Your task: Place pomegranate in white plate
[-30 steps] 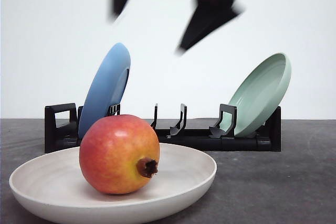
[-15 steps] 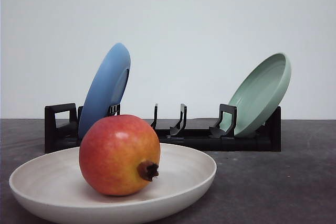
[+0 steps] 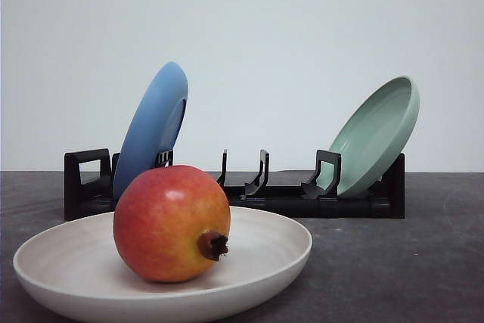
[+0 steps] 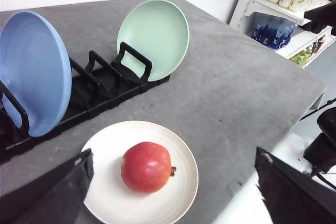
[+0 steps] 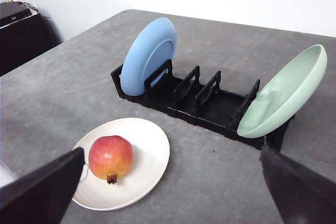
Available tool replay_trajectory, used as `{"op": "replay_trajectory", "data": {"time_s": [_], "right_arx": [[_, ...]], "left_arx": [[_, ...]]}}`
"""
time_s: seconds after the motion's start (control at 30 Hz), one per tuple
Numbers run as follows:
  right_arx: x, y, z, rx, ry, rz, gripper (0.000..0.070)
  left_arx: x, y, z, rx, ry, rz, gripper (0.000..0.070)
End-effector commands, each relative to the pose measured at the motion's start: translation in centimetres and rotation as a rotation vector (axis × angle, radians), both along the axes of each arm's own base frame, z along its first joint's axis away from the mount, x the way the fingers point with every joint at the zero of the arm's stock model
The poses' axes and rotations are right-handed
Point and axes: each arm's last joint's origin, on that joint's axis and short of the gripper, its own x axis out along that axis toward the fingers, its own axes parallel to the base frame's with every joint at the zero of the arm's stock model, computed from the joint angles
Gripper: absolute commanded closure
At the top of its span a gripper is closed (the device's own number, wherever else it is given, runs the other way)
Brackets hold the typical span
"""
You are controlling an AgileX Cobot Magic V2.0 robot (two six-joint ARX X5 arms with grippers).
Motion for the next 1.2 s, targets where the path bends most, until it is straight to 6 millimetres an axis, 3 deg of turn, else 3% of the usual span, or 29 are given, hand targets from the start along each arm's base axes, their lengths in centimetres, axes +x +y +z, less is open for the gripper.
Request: {"op": "replay_trajectory", "data": {"time_s": [0.0, 0.03, 0.07, 0.1, 0.13, 0.17, 0.23, 1.17], "right_arx": [[-0.02, 0.04, 0.27, 0.008, -0.013, 0.015, 0.0], [-0.02, 0.04, 0.25, 0.006, -0.013, 0.015, 0.0008], [-0.04, 0.02, 0.17, 0.0, -0.006, 0.015, 0.0238], [-0.06, 0.0, 0.06, -0.008, 0.001, 0.015, 0.0556], [-0.09, -0.04, -0.09, -0.022, 0.012, 0.015, 0.0698], [-0.1, -0.07, -0.23, -0.034, 0.022, 0.01, 0.0655], [-0.05, -0.03, -0.42, -0.057, 0.035, 0.007, 0.0697], [-0.06, -0.05, -0.41, -0.055, 0.035, 0.006, 0.0697]], "left_arx": [[-0.02, -0.03, 0.35, -0.015, -0.021, -0.01, 0.0118], [-0.01, -0.04, 0.41, -0.02, -0.025, -0.009, 0.0182], [0.0, -0.05, 0.46, -0.021, -0.03, -0.007, 0.0361], [0.0, -0.05, 0.46, -0.018, -0.035, -0.01, 0.0669], [0.0, -0.06, 0.46, -0.014, -0.04, -0.012, 0.0663], [0.0, -0.05, 0.45, -0.011, -0.042, -0.013, 0.07], [0.0, -0.06, 0.49, -0.015, -0.043, -0.013, 0.07], [0.09, 0.18, -0.07, -0.035, -0.047, 0.028, 0.07]]}}
